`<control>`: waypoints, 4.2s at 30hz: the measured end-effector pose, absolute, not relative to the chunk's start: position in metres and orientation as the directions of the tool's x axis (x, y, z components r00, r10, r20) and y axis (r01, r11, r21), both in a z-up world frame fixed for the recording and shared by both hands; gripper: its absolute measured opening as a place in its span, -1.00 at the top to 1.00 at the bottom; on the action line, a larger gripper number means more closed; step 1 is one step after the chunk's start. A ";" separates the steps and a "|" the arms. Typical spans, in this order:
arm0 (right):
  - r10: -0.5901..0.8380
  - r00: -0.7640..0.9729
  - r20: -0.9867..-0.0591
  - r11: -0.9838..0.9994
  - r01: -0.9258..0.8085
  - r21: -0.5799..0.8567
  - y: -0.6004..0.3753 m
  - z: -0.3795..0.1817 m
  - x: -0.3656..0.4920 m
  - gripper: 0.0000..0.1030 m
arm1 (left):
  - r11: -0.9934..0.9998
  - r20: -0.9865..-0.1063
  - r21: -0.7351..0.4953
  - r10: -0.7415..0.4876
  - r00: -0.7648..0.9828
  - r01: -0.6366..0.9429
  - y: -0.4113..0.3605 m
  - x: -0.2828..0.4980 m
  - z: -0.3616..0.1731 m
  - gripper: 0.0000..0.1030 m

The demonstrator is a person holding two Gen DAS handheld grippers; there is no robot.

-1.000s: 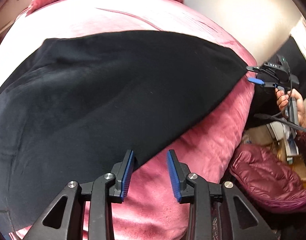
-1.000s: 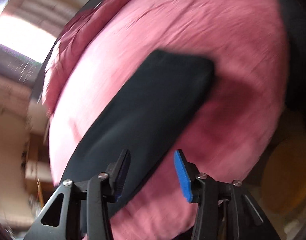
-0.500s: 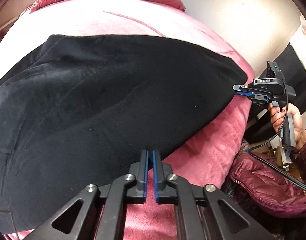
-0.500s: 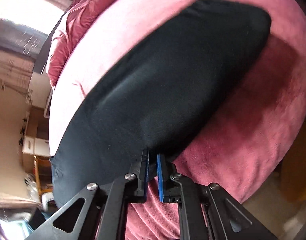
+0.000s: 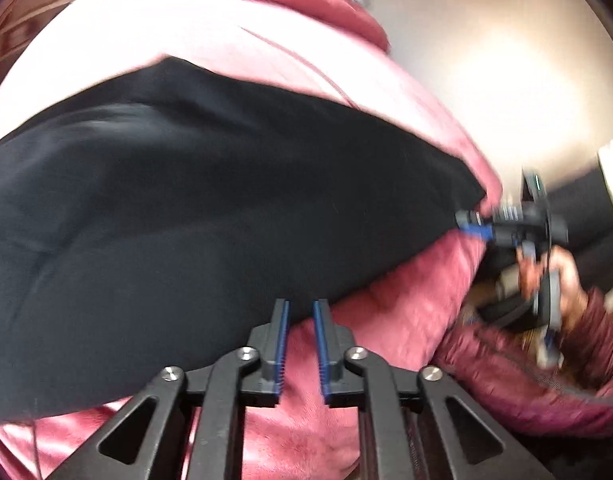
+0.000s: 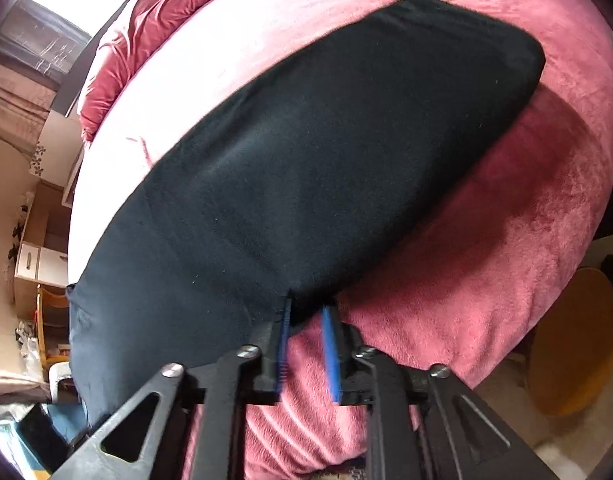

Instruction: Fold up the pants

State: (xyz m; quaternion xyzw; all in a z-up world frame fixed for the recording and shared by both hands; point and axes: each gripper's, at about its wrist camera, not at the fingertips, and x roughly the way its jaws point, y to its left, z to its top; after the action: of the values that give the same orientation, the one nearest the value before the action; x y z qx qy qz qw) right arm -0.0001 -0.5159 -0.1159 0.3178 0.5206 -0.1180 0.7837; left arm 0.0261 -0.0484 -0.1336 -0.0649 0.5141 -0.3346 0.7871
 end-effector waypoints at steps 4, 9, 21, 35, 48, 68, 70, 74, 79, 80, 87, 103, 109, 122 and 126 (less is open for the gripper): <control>0.068 0.456 -0.887 0.856 0.430 0.287 -0.493 -0.079 0.007 0.50 | 0.837 -0.756 -0.442 -0.541 0.367 0.323 -0.011 0.038 -0.126 0.64; 0.120 0.487 -0.865 0.906 0.302 0.296 -0.454 -0.057 0.044 0.49 | 0.905 -0.793 -0.366 -0.426 0.436 0.219 0.019 0.046 -0.127 0.62; 0.525 0.348 -0.777 0.849 -0.148 0.507 -0.252 -0.065 0.209 0.43 | 0.935 -0.794 -0.326 -0.352 0.496 0.142 0.052 0.040 -0.124 0.62; 0.534 0.053 -0.844 0.820 -0.276 0.501 -0.143 -0.132 0.294 0.28 | 0.939 -0.784 -0.325 -0.335 0.523 0.114 0.081 0.043 -0.121 0.60; 0.507 0.213 -0.835 0.848 -0.294 0.440 -0.137 -0.126 0.304 0.91 | 0.960 -0.845 -0.279 -0.243 0.477 -0.004 0.082 0.048 -0.148 0.60; 0.510 0.319 -0.799 0.848 -0.342 0.404 -0.126 -0.087 0.210 0.13 | 0.802 -0.814 -0.461 -0.212 0.541 -0.380 0.262 0.002 -0.114 0.33; 0.502 0.305 -0.809 0.848 -0.357 0.391 -0.123 -0.096 0.190 0.13 | 0.777 -0.823 -0.474 -0.225 0.522 -0.414 0.269 -0.002 -0.125 0.21; 0.476 0.258 -0.841 0.855 -0.359 0.374 -0.119 -0.123 0.155 0.13 | 0.714 -0.804 -0.549 -0.312 0.505 -0.433 0.273 -0.011 -0.142 0.18; 0.453 0.237 -0.859 0.871 -0.324 0.370 -0.120 -0.145 0.134 0.14 | 0.737 -0.816 -0.532 -0.313 0.486 -0.417 0.257 -0.004 -0.147 0.27; 0.453 0.233 -0.860 0.873 -0.312 0.375 -0.120 -0.148 0.132 0.14 | 0.743 -0.816 -0.530 -0.314 0.486 -0.410 0.255 -0.002 -0.146 0.58; 0.447 0.241 -0.862 0.881 -0.286 0.377 -0.122 -0.154 0.128 0.13 | 0.802 -0.743 -0.524 -0.266 0.615 -0.286 0.250 0.005 -0.107 0.92; 0.467 0.241 -0.851 0.876 -0.261 0.406 -0.142 -0.159 0.125 0.13 | 0.881 -0.882 -0.309 -0.125 0.454 -0.359 0.251 0.015 -0.138 0.56; 0.489 0.335 -0.805 0.872 -0.188 0.452 -0.182 -0.134 0.139 0.13 | 0.882 -0.818 -0.299 -0.040 0.574 -0.364 0.251 0.003 -0.089 0.49; 0.209 0.418 -0.884 0.970 -0.205 0.132 -0.224 -0.120 0.213 -0.10 | 0.940 -0.793 -0.341 -0.303 0.529 0.027 0.125 0.020 -0.087 0.48; 0.164 0.382 -0.910 0.934 -0.357 0.018 -0.208 -0.126 0.225 -0.19 | 0.940 -0.800 -0.317 -0.337 0.497 0.126 0.097 0.017 -0.088 0.48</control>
State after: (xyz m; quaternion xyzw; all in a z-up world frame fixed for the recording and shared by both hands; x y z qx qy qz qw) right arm 0.2255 -0.2076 -0.1258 -0.0907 0.5331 0.1576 0.8263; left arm 0.0173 0.0965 -0.0884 -0.1088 0.4833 -0.1348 0.8581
